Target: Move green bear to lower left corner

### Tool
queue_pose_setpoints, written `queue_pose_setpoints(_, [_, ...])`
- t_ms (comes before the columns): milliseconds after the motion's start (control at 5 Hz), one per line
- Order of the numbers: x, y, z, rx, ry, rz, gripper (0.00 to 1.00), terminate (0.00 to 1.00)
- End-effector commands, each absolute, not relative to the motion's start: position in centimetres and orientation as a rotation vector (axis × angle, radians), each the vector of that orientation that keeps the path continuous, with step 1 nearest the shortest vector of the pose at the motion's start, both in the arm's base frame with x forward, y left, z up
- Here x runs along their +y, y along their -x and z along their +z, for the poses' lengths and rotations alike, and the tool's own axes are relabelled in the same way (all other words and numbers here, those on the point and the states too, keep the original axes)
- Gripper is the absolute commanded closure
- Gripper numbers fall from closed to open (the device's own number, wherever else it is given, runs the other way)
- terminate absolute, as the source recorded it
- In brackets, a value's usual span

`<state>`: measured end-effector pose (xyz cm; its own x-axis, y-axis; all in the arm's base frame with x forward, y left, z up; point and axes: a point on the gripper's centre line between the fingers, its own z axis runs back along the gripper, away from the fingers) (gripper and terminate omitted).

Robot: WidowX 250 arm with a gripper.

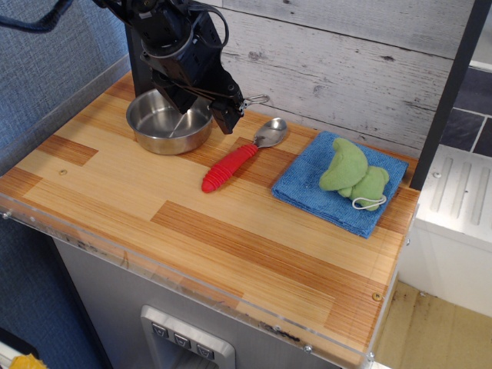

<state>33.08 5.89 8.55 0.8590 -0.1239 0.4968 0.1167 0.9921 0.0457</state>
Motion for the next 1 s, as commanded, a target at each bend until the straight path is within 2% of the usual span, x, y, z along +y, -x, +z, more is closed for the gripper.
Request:
queue_pose_setpoints(0, [5.9, -33.1, 8.5, -0.522, -0.014, -0.126, 0.0, 0.0])
queue_pose_setpoints(200, [2.8, -34.4, 9.4, -0.556, 0.014, -0.183, 0.0, 0.0])
queue_pose_setpoints(400, [-0.5, -35.7, 9.7, -0.617, 0.101, -0.238, 0.0, 0.0])
queue_pose_setpoints(600, [-3.8, -36.8, 9.6, -0.688, 0.237, -0.278, 0.0, 0.0])
queue_pose_setpoints(800, [-6.2, -37.4, 8.7, -0.706, 0.323, -0.316, 0.0, 0.0])
